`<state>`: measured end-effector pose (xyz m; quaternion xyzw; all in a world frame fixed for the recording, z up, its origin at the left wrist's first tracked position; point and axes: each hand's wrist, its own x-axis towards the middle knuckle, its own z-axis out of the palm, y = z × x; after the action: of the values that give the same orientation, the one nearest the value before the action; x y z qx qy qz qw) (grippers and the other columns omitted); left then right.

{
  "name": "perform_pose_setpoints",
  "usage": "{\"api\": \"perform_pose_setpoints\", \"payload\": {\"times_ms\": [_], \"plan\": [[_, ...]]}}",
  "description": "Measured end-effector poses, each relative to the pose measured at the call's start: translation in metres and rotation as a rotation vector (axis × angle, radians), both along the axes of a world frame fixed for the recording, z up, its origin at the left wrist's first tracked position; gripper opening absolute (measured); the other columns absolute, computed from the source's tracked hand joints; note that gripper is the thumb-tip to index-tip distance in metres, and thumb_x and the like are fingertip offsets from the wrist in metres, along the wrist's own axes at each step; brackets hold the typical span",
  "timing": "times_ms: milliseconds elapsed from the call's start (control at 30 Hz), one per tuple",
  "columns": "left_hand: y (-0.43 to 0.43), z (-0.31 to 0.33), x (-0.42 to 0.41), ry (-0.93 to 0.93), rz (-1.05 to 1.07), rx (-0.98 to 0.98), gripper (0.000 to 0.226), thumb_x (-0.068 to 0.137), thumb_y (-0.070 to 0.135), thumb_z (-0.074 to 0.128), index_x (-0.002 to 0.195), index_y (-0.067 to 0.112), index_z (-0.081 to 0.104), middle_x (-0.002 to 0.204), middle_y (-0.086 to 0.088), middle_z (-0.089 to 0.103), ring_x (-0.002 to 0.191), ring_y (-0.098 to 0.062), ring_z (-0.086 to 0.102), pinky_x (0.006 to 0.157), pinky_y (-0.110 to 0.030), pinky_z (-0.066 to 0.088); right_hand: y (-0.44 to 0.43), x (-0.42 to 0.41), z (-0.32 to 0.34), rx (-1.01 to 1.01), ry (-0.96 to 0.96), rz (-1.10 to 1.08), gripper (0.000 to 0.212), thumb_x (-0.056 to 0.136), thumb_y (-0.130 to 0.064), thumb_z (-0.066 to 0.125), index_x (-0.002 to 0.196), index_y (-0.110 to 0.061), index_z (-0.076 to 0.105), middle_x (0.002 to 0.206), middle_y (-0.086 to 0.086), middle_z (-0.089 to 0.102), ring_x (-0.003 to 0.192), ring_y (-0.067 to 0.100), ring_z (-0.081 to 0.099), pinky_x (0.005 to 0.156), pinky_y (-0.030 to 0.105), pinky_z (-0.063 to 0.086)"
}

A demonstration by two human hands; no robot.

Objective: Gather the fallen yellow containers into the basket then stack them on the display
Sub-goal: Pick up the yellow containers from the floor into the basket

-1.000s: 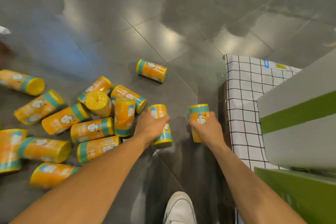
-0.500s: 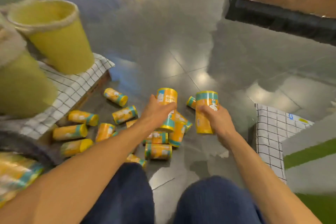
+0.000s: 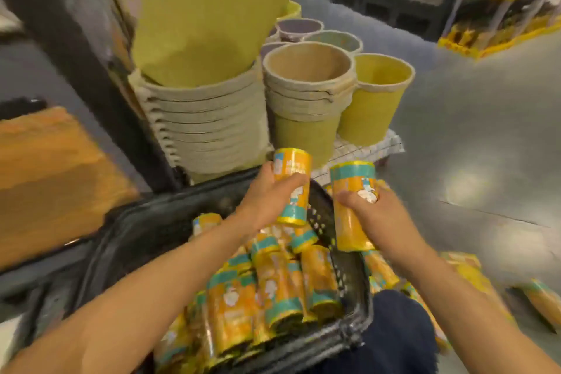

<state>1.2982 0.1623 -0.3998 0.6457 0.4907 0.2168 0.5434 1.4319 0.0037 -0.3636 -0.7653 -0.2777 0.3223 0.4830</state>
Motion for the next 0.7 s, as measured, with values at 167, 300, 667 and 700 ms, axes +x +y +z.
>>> {"api": "perform_pose_setpoints", "payload": {"times_ms": [167, 300, 667, 700], "plan": [[0.041, -0.018, -0.128, 0.305, 0.205, 0.071, 0.065, 0.073, 0.068, 0.069, 0.12, 0.024, 0.06, 0.113, 0.003, 0.069, 0.103, -0.022, 0.067, 0.089, -0.04, 0.053, 0.037, -0.117, -0.026, -0.102, -0.006, 0.393, 0.032, 0.081, -0.038, 0.084, 0.101, -0.024, 0.063, 0.08, -0.012, 0.074, 0.07, 0.0, 0.067, 0.061, 0.024, 0.049], [0.047, -0.043, -0.193, 0.557, 0.242, 0.117, 0.077, 0.074, 0.071, 0.07, 0.128, 0.018, 0.057, 0.125, -0.006, 0.066, 0.113, -0.03, 0.063, 0.088, -0.039, 0.051, 0.045, -0.185, -0.066, -0.276, -0.133, 0.529, 0.062, 0.069, -0.068, 0.077, 0.11, -0.026, 0.058, 0.094, -0.01, 0.072, 0.09, 0.014, 0.069, 0.076, 0.035, 0.054], [0.045, -0.094, -0.241, 0.87, 0.122, 0.079, 0.105, 0.077, 0.066, 0.077, 0.148, 0.006, 0.028, 0.132, -0.014, 0.062, 0.117, -0.035, 0.063, 0.081, -0.04, 0.05, 0.057, -0.295, -0.103, -0.519, -0.605, 0.741, 0.08, 0.084, -0.072, 0.064, 0.133, -0.013, 0.041, 0.131, 0.004, 0.056, 0.119, 0.021, 0.06, 0.096, 0.032, 0.049], [0.045, -0.097, -0.243, 0.884, 0.104, 0.073, 0.104, 0.076, 0.066, 0.078, 0.147, 0.006, 0.03, 0.134, -0.014, 0.061, 0.118, -0.035, 0.063, 0.083, -0.04, 0.051, 0.058, -0.298, -0.105, -0.54, -0.606, 0.756, 0.079, 0.085, -0.069, 0.066, 0.133, -0.013, 0.04, 0.131, 0.005, 0.056, 0.118, 0.021, 0.061, 0.096, 0.032, 0.049]]}}
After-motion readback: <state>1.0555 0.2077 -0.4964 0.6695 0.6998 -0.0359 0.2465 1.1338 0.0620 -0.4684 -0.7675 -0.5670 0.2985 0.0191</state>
